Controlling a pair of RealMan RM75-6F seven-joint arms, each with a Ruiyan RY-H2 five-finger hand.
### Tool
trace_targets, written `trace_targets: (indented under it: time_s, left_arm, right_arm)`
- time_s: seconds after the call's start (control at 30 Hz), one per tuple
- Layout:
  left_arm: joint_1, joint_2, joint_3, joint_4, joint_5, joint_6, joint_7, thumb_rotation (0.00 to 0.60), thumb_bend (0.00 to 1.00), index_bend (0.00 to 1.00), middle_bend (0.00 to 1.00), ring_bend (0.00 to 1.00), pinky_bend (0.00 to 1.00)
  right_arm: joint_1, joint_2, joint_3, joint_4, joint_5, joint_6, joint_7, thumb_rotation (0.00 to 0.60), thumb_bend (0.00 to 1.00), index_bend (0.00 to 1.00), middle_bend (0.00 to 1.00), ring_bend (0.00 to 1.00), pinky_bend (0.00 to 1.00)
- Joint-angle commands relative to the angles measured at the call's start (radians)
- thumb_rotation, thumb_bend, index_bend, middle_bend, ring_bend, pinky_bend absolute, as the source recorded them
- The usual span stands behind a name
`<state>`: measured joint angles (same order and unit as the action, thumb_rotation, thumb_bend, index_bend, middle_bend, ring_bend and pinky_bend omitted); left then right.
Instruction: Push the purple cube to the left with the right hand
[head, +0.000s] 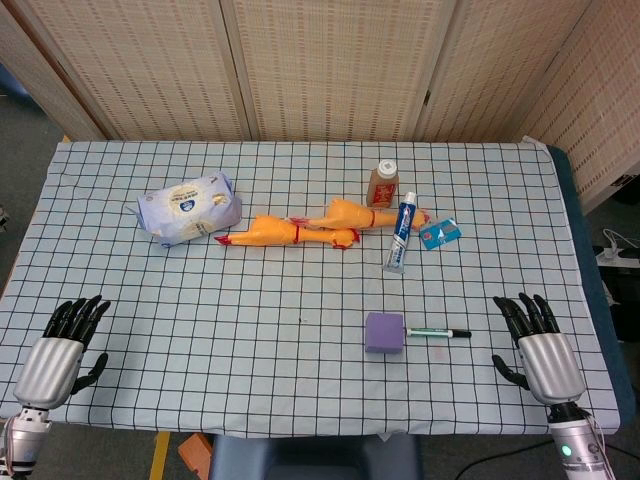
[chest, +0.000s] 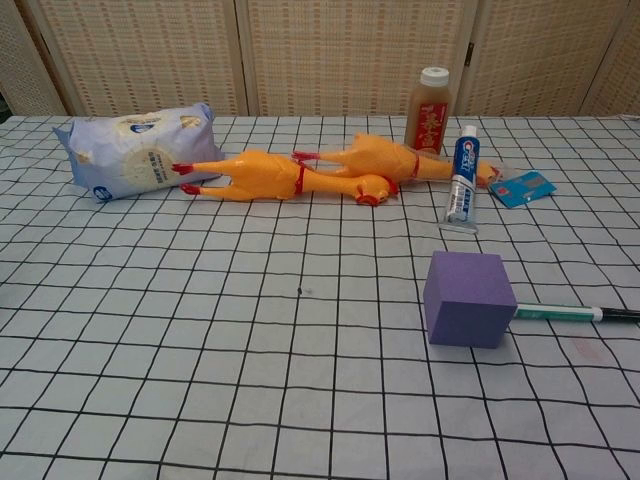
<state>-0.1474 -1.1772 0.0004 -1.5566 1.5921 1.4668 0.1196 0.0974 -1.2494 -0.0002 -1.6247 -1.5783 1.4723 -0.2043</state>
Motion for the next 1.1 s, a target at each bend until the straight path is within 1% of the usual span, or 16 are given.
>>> trace_targets:
  time_s: [0.03,0.2,0.3,0.4,0.5,0.67,0.9,1.1]
  left_arm:
    - [0.001,0.001,0.004,0.0,0.002,-0.002,-0.002,0.6,0.41,0.0,0.0,0.0,0.07]
    - [-0.005,0.008,0.005,0.001,0.0,-0.015,-0.021,0.6,0.41,0.0,0.0,0.0,0.07]
    - [-0.012,0.016,0.003,0.001,-0.011,-0.032,-0.042,0.6,0.41,0.0,0.0,0.0,0.07]
    - [-0.017,0.023,0.005,0.002,-0.008,-0.041,-0.062,0.6,0.41,0.0,0.0,0.0,0.07]
    - [-0.02,0.033,0.018,0.0,0.011,-0.048,-0.087,0.6,0.41,0.0,0.0,0.0,0.07]
    - [-0.024,0.046,0.021,0.005,0.015,-0.052,-0.125,0.6,0.41,0.0,0.0,0.0,0.07]
    - [-0.027,0.055,0.028,0.011,0.027,-0.052,-0.157,0.6,0.41,0.0,0.0,0.0,0.07]
    - [-0.032,0.059,0.025,0.016,0.021,-0.059,-0.173,0.6,0.41,0.0,0.0,0.0,0.07]
  right_arm:
    - [0.003,-0.001,-0.007,0.003,-0.013,-0.006,-0.001,0.6,0.17,0.07,0.14,0.0,0.0]
    - [0.011,-0.02,-0.019,0.011,-0.025,-0.03,-0.028,0.6,0.17,0.08,0.14,0.0,0.0]
    - [0.025,-0.05,-0.017,0.01,-0.02,-0.061,-0.077,0.6,0.17,0.08,0.14,0.0,0.0]
    - [0.057,-0.092,-0.001,0.016,0.004,-0.118,-0.175,0.6,0.17,0.15,0.17,0.0,0.04]
    - [0.1,-0.158,0.028,0.048,0.055,-0.192,-0.258,0.6,0.17,0.24,0.23,0.0,0.08]
    - [0.144,-0.244,0.065,0.085,0.135,-0.259,-0.317,0.6,0.17,0.36,0.3,0.04,0.11]
    - [0.185,-0.323,0.089,0.137,0.205,-0.3,-0.402,0.6,0.17,0.4,0.33,0.06,0.12]
    - [0.215,-0.364,0.111,0.177,0.255,-0.321,-0.437,0.6,0.18,0.45,0.39,0.11,0.14]
